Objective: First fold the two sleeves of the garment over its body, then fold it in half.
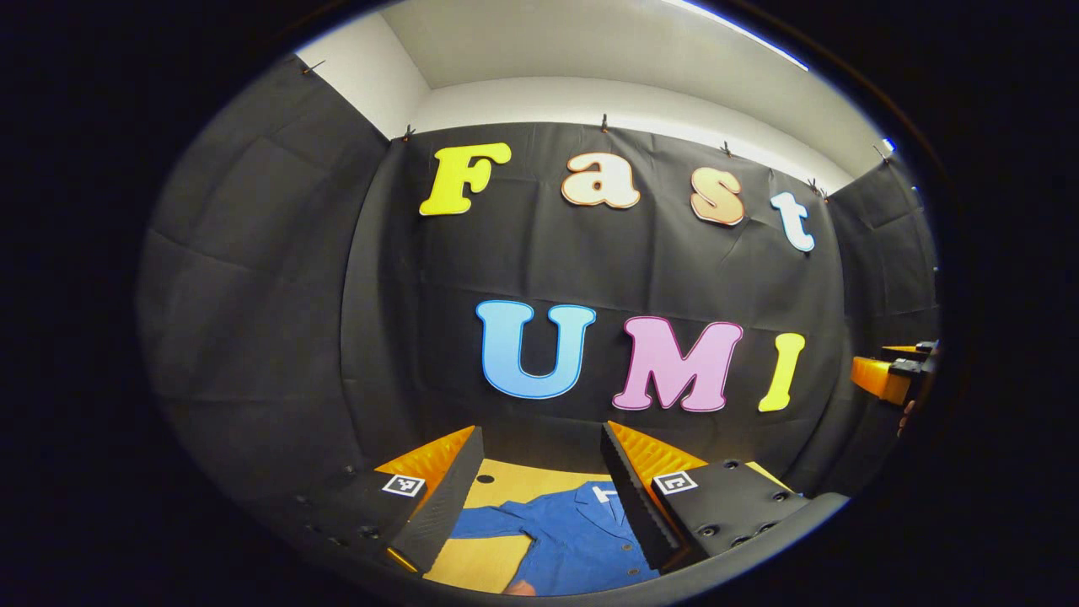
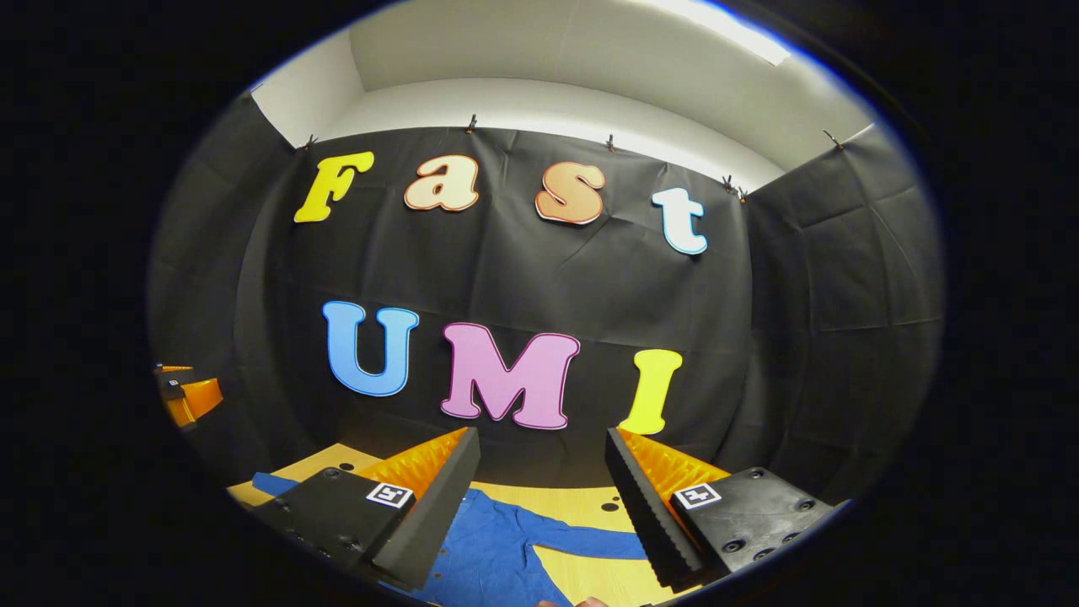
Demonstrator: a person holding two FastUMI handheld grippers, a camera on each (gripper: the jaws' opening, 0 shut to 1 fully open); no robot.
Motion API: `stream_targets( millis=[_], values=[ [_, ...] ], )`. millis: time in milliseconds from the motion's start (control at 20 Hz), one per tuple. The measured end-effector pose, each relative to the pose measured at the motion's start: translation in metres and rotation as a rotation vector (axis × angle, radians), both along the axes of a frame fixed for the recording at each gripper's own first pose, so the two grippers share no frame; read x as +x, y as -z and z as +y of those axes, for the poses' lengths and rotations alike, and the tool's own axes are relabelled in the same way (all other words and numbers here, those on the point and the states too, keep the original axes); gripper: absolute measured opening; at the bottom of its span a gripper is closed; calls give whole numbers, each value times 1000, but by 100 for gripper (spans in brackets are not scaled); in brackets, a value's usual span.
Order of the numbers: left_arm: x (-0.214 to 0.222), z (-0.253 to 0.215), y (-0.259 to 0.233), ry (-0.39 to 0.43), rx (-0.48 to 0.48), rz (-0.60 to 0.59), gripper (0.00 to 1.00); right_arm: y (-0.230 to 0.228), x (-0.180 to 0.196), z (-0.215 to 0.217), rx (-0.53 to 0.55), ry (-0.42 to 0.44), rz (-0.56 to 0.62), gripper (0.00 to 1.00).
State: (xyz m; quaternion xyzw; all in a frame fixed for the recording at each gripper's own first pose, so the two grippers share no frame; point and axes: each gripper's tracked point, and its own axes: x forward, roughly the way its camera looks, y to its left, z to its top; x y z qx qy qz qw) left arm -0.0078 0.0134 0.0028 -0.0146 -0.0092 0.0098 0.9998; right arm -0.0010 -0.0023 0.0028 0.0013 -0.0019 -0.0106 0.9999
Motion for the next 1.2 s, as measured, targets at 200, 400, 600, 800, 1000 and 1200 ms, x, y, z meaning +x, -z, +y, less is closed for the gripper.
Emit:
stream_targets(
  millis=[200, 400, 600, 800, 1000, 1200],
  values=[
    [4, 0, -1, 3, 6, 2, 80, -3, 15, -14, -11, 4, -3, 96],
    [15, -7, -3, 26, 8, -7, 81, -7, 48, -46, -45, 23, -11, 99],
    [36, -24, 4, 57, -45, 14, 81, 26, 98, -104, -26, 96, 81, 95],
    [62, -34, 13, 32, -66, 23, 80, 110, 145, -162, -96, 157, 254, 96],
    [100, -49, 26, -3, -75, 29, 81, 222, 171, -214, -38, 212, 441, 97],
    [138, -73, 45, -35, -93, 66, 81, 357, 171, -254, 17, 254, 617, 97]
  ],
)
